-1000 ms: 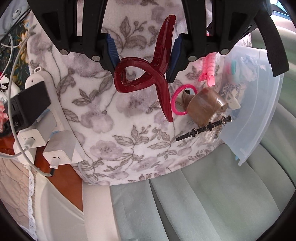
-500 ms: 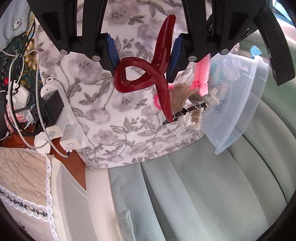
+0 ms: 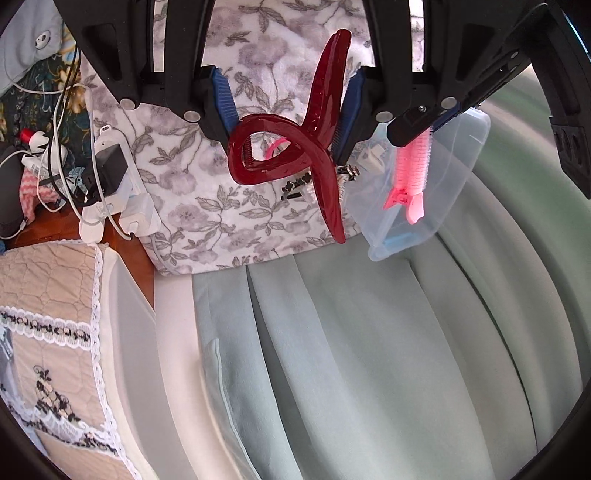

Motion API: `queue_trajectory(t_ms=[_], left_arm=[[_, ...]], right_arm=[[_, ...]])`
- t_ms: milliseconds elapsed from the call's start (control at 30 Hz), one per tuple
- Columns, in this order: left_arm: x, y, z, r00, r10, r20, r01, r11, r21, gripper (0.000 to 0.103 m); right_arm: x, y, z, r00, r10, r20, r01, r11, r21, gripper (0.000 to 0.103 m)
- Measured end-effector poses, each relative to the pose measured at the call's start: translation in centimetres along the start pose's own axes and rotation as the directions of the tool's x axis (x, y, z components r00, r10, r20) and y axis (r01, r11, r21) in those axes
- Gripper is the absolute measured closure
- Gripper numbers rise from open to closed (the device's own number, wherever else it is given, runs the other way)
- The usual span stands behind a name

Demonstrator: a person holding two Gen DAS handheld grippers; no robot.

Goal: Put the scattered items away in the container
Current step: 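Lift and carry the pink roller and red claw clip in both tools over the box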

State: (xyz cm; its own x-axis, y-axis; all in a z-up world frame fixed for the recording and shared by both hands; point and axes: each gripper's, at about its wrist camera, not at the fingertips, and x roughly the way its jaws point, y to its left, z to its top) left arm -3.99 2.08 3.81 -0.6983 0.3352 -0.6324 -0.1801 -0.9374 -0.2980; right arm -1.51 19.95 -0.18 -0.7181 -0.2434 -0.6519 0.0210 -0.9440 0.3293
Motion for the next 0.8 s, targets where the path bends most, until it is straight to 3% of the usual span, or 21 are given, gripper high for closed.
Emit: queue_trajectory(t_ms=[367, 800], left_arm=[[-6.5, 0.6, 2.7, 0.982, -0.008, 0.189, -0.001, 0.999, 0.045, 0.078], [-10.2, 5.5, 4.3, 0.957, 0.057, 0.285, -0.053, 0.998, -0.021, 0.078]], right_arm=[[-5.3, 4.9, 2.1, 0.987, 0.08, 0.142, -0.072, 0.995, -0.063, 0.051], [-6.5, 10.4, 3.0, 0.972, 0.142, 0.188, -0.115, 0.983, -0.144, 0.051]])
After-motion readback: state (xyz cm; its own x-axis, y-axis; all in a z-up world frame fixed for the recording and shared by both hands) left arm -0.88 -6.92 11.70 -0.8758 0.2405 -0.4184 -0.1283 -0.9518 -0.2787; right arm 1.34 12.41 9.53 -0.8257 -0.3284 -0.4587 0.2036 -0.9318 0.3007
